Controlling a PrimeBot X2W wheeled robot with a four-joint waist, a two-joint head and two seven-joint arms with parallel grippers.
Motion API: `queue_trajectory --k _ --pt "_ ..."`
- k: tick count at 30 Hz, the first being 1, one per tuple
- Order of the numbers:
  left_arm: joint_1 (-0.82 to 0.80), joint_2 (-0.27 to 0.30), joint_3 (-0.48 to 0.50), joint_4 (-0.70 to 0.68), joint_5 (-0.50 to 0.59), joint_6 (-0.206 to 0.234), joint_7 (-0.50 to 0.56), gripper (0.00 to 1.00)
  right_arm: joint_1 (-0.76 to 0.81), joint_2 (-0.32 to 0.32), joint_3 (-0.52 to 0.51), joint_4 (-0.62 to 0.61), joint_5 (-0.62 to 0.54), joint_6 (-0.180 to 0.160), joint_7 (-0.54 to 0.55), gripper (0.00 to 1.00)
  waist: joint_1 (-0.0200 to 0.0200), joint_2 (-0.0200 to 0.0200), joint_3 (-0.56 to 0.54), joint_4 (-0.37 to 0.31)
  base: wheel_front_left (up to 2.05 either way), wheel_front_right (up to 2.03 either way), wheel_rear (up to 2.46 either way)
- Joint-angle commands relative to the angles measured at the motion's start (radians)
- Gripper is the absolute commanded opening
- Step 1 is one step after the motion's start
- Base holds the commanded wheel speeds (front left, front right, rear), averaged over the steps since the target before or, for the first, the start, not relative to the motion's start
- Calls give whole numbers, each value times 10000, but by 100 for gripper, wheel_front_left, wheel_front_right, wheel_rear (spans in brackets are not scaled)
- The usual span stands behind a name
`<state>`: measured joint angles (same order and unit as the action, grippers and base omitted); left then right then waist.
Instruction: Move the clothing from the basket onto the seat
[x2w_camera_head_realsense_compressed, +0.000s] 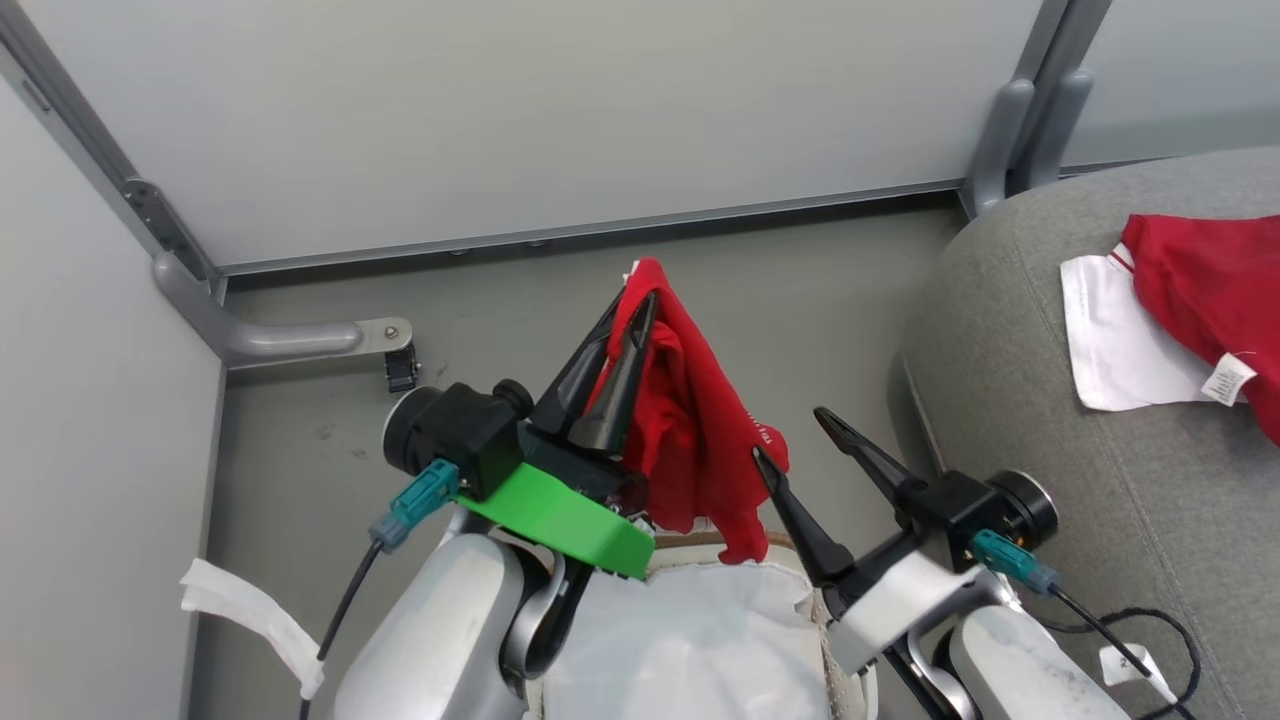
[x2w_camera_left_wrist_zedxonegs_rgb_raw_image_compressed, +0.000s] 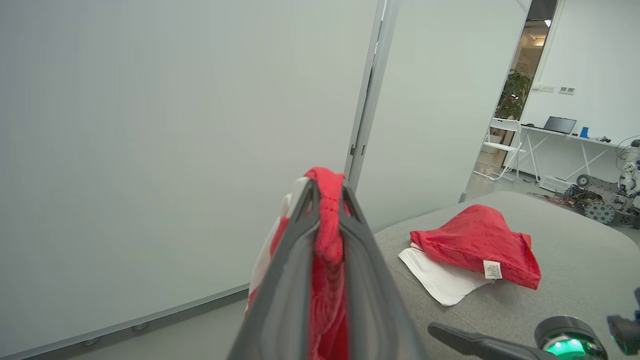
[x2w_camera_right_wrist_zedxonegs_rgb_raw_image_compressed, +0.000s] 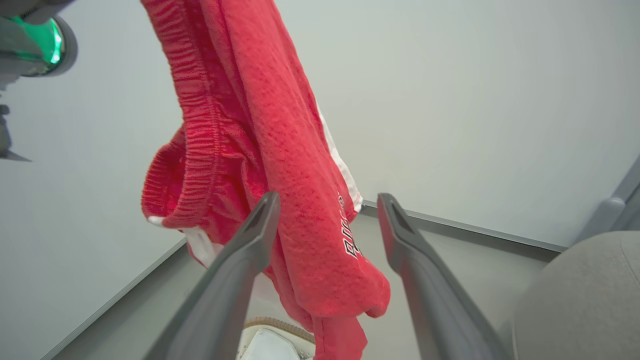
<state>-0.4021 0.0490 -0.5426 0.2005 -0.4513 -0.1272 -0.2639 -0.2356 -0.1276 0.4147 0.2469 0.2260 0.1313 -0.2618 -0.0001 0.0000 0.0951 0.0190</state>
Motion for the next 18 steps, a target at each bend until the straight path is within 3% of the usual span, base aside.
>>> queue_trajectory --k 1,9,10,11,12,17,18 --pt "-43 32 -104 -93 -143 -44 -7 0 -303 51 130 52 -99 -12 -47 100 1 0 23 328 0 0 0" --pt "-294 28 -1300 -299 -649 -52 -7 0 -1771 455 732 1310 -609 -10 -45 100 1 0 105 1331 0 0 0" --pt "-321 26 -1460 -318 -734 -52 -7 0 -1856 505 804 1580 -594 -10 -42 89 1 0 100 1474 0 0 0" --pt "-324 34 -1541 -319 -784 -51 -7 0 -1906 545 818 1736 -491 -10 -35 24 1 0 94 1563 0 0 0" --pt "-327 29 -1641 -320 -836 -51 -7 0 -1999 590 804 1844 -384 -10 -35 0 1 0 91 1660 0 0 0" --pt "-246 28 -1677 -321 -800 -2 -7 0 -1834 684 785 1998 102 -12 -35 0 1 0 85 1724 0 0 0" --pt "-188 28 -1609 -296 -739 34 -8 35 -1727 687 737 1952 210 -12 -35 0 1 0 82 1657 0 0 0"
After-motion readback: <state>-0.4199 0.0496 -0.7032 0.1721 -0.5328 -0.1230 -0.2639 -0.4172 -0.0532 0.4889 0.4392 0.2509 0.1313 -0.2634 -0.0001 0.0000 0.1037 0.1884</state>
